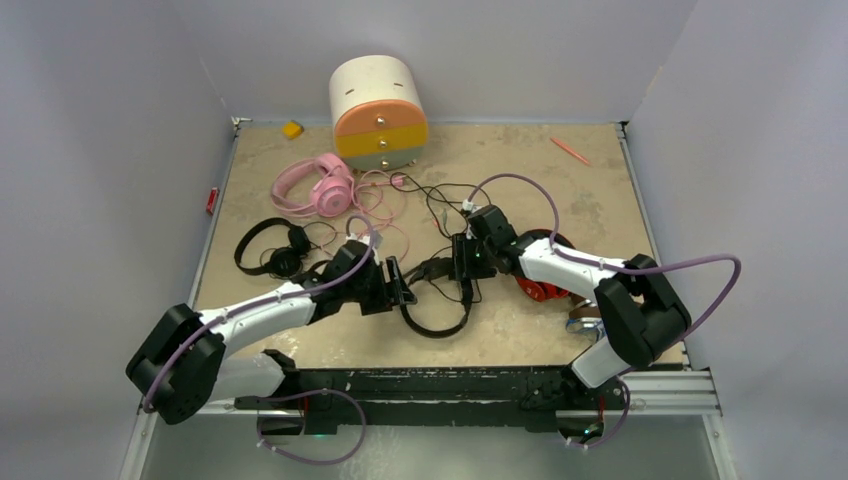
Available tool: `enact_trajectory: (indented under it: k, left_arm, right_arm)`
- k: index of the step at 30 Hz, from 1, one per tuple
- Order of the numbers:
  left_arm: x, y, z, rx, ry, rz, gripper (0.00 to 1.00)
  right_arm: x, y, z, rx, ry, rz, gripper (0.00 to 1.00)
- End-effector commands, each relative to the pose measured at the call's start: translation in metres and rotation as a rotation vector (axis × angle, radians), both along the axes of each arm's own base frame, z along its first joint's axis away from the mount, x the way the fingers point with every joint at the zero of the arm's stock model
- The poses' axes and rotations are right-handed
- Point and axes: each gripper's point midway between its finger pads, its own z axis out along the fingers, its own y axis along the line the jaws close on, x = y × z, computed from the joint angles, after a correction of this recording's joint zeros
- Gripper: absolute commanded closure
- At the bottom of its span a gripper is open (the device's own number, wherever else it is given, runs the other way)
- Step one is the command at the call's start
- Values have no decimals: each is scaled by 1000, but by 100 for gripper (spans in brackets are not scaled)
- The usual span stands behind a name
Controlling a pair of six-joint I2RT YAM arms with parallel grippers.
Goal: Wrap the headphones
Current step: Pick up the headphones from the center of the board.
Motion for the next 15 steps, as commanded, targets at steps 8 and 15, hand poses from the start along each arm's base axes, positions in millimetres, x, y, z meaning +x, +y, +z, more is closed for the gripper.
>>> enact_trajectory:
  k: [8,15]
  left_arm:
    - [2,27,14,-12,-14,262,35]
    - [-7,26,31,-104,-6,339,35]
  right_arm:
    - [3,10,12,159,51,-217,67]
    - [26,2,24,141,41,-496,75]
